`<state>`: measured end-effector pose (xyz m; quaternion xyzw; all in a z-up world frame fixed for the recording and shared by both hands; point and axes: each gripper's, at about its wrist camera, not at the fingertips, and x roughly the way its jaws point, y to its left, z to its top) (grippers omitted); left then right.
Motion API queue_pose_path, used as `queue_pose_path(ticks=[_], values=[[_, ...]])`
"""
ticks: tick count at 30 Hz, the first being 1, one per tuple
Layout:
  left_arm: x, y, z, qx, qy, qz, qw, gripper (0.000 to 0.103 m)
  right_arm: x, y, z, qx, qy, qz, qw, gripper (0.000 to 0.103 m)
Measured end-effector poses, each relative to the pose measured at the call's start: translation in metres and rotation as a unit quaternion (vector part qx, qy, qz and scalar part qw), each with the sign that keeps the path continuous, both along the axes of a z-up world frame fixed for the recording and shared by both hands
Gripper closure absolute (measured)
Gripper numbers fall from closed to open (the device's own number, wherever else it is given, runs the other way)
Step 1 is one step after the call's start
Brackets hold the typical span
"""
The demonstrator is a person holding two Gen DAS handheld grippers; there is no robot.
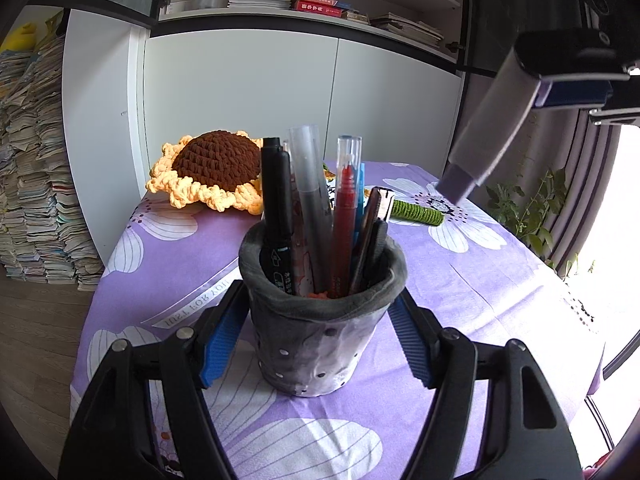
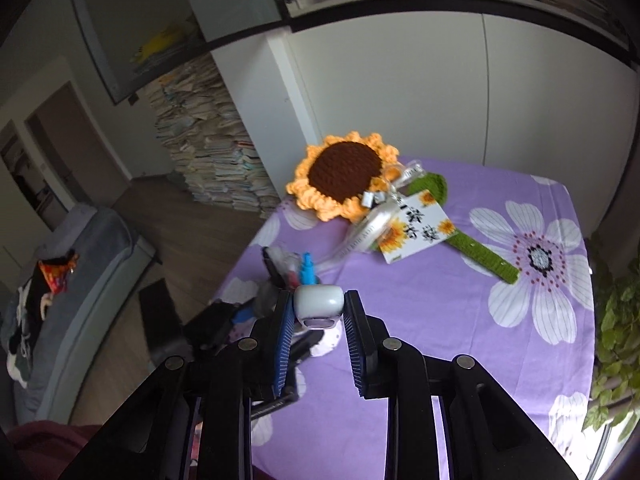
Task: Organize stationery
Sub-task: 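Carry the correction tape to the holder and insert it with the right gripper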
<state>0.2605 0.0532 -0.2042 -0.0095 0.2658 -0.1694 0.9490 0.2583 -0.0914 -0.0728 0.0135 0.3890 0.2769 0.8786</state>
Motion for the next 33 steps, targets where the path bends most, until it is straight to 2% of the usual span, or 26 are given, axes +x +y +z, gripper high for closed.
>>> queue_pose_path(ticks=[4,16,25,33], values=[[-0.001,-0.002,0.001,-0.001,-0.001,-0.005,1.0,0.034,0.001,0.012,0.001,0.007,-0.002,0.017,1.0,0.076],[-0.001,-0.003,0.001,0.0,-0.001,-0.007,1.0,0.034,0.011,0.013,-0.004,0.023,0.007,0.018,1.0,0.076],[-0.001,-0.004,0.001,0.0,-0.001,-0.007,1.0,0.034,0.018,0.033,-0.022,0.012,0.033,0.04,0.999,0.076],[-0.001,-0.003,0.001,0.0,-0.001,-0.007,1.0,0.034,0.021,0.036,-0.028,0.0,0.033,0.042,0.999,0.076]])
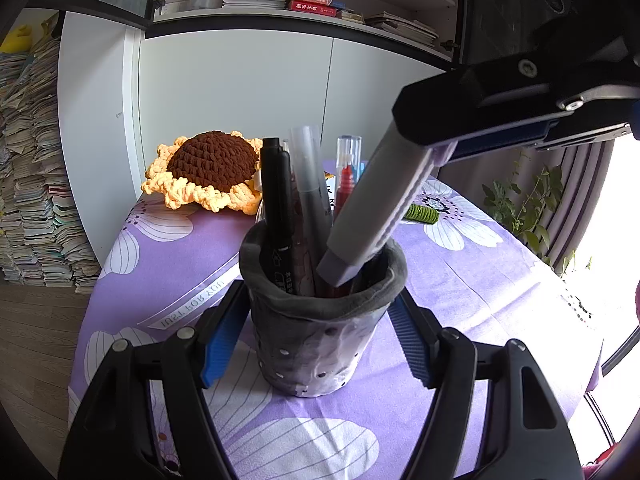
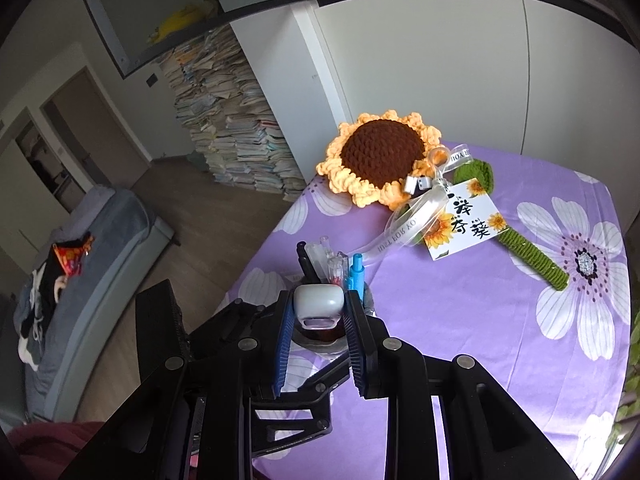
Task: Organize stationery
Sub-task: 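Carry the correction tape to the holder and insert it with the right gripper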
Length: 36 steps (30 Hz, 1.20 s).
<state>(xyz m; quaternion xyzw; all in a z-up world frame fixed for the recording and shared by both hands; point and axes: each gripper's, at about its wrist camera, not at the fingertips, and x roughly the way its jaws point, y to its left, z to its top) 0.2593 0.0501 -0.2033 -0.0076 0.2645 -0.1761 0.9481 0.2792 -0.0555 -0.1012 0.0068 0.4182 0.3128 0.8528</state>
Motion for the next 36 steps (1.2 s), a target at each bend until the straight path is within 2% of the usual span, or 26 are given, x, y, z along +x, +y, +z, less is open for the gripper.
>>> queue_pose_path(ticks=[11,16,36], values=[[0.0,0.0,0.0,0.0,0.0,0.0,1.0,0.034,0.002,0.009,-0.007,-0.018,0.004,0.004,1.0,0.076],[0.0,0.0,0.0,0.0,0.0,0.0,1.0,0.033,0.008,0.016,-0.015,-0.029,0.021,0.006,0.999,0.076],[0.0,0.0,-0.001,0.001,0.0,-0.001,1.0,0.033,0.011,-0.007,-0.008,-0.001,0.013,-0.019,1.0,0.076]])
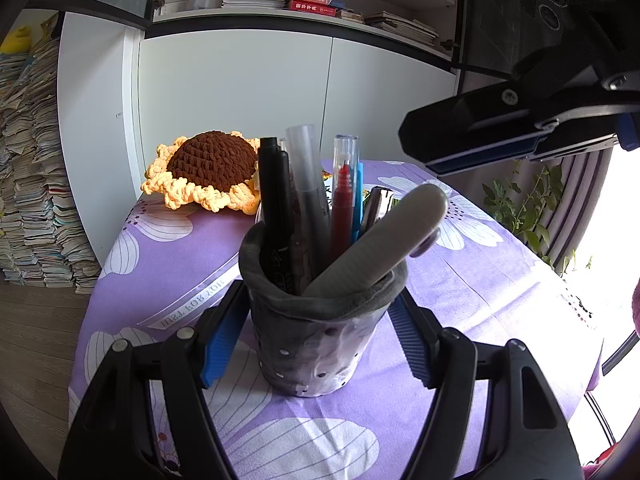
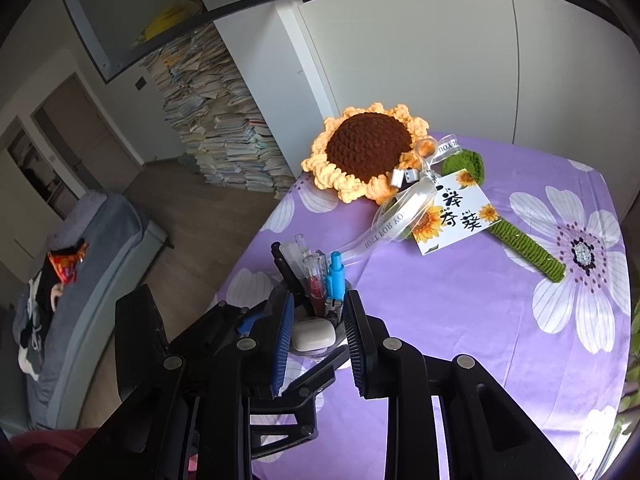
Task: Organize stationery
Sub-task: 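Carry the correction tape to the holder and insert it with the right gripper, then lower the filled grey holder toward the table with the left gripper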
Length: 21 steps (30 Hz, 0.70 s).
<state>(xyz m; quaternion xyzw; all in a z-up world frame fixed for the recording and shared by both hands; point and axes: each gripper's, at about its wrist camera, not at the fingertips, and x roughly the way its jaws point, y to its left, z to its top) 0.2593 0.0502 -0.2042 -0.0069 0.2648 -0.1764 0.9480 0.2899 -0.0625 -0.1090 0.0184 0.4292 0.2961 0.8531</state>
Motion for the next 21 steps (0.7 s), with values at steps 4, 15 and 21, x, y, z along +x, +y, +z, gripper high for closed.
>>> queue_pose_path(ticks=[4,15,21], values=[[0.0,0.0,0.0,0.0,0.0,0.0,1.0,0.033,-0.003,-0.01,0.001,0.005,-0.004,-0.008,1.0,0.076],[0.0,0.0,0.0,0.0,0.0,0.0,1.0,0.033,-0.038,-0.061,-0.03,-0.055,-0.121,-0.12,0.984,0.076],[0.0,0.0,0.0,0.003,-0.001,0.002,1.0,0.033,-0.051,-0.08,-0.045,-0.051,-0.111,-0.144,0.982,0.076]])
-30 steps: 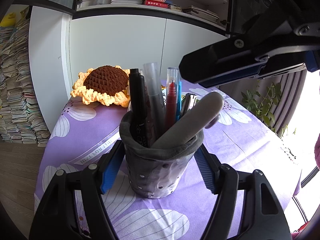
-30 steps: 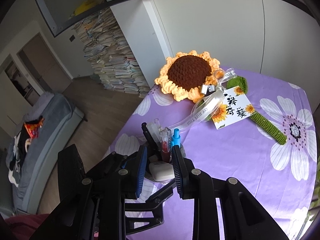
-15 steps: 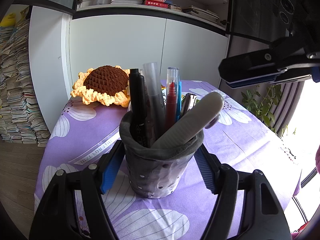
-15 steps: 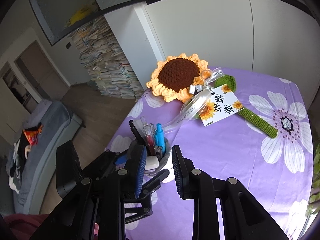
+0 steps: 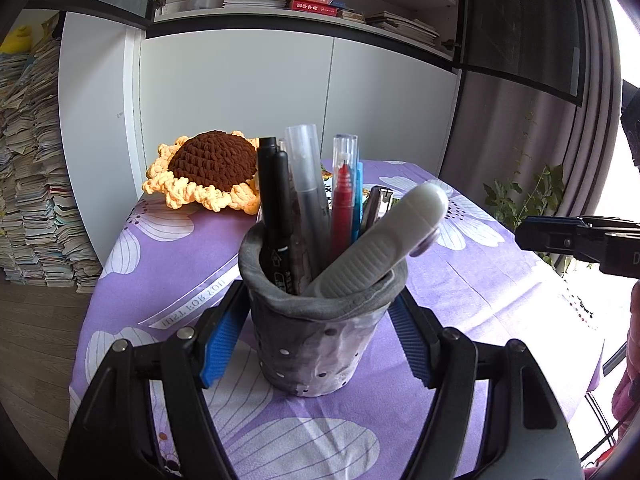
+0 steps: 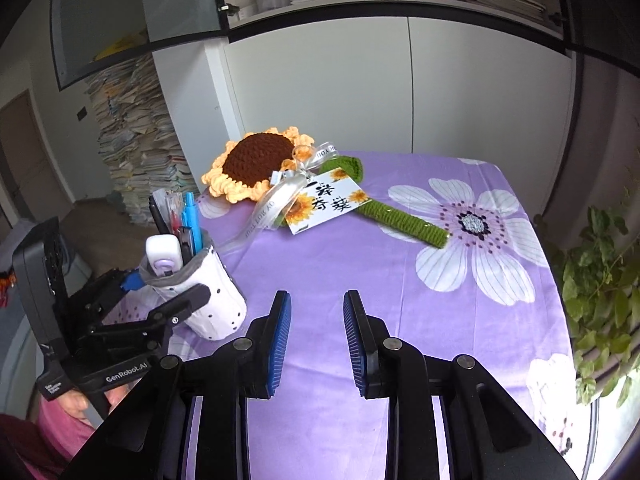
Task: Organize stationery
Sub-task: 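Lower the filled grey holder toward the table with the left gripper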
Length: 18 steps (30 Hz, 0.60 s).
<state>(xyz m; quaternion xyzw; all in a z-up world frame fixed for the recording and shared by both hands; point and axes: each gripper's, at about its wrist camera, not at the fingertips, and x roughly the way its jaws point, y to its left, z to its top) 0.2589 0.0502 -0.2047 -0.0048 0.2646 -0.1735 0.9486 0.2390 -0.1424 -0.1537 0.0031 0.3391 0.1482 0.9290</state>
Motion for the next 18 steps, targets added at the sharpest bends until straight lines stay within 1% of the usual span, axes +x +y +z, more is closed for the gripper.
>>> queue_pose_path(ticks=[9,18], values=[[-0.003,-0.001,0.0,0.004,0.002,0.02,0.9998,0.033,-0.011,-0.002,0.001,-0.027,-0.025,-0.047,0.998,0.074],[-0.007,-0.004,0.001,0.006,0.007,0.041,0.9991,0.033,-0.015,-0.007,-0.005,-0.029,-0.019,-0.042,0.999,0.074]])
